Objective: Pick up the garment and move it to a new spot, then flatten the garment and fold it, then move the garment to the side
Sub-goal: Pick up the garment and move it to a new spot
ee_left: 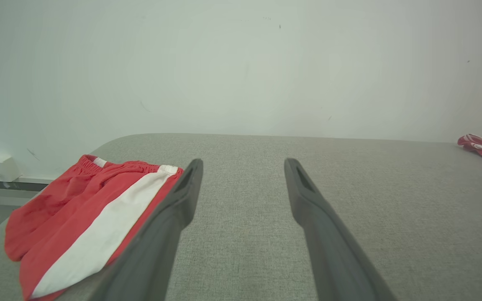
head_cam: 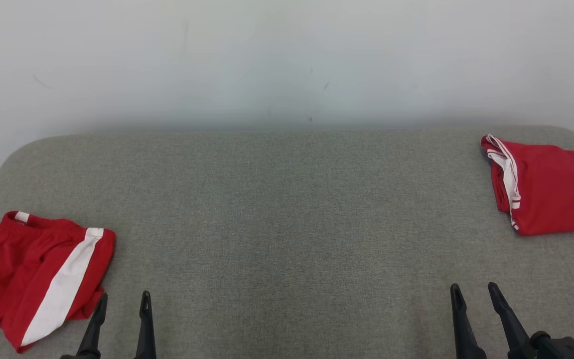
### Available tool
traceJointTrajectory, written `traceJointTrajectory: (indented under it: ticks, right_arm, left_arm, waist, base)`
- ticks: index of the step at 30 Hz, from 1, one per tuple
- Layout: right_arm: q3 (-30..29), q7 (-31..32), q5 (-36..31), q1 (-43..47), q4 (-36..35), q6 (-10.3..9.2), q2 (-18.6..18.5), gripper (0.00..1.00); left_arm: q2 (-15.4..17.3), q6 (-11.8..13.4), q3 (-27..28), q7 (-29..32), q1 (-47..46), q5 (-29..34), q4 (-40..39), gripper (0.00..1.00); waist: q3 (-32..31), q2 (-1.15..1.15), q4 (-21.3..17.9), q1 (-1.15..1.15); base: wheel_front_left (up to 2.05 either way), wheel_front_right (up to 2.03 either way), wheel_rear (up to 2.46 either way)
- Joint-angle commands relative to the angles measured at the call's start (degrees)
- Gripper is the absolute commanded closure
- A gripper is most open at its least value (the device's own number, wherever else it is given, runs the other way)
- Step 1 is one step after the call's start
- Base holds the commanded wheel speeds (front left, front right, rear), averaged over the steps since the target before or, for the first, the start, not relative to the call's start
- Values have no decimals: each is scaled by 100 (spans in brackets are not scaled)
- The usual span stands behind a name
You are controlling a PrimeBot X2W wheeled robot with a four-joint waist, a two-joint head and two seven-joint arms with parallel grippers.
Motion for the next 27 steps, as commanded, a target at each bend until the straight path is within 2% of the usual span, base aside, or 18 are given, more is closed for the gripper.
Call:
traceJointTrajectory:
  ticks: [1, 17, 27]
  right_arm:
    - [1, -14, -38, 81, -6, -16, 37, 0]
    - [-22, -31, -61, 66, 56, -16, 83, 0]
    - [4, -63, 14, 110, 154, -16, 105, 0]
  left_arm:
    - [7, 28, 20, -17, -30, 25, 25, 0]
    - [-3, 32, 104, -17, -37, 26, 82, 0]
    - [124, 9, 179, -17, -115, 18, 190, 0]
  waist:
    - [-10, 0, 8, 0]
    - [-21, 0, 80, 0]
    - [-32, 0, 778, 0]
  base:
    - [0, 0, 0]
    - [0, 0, 0]
    - [0, 0, 0]
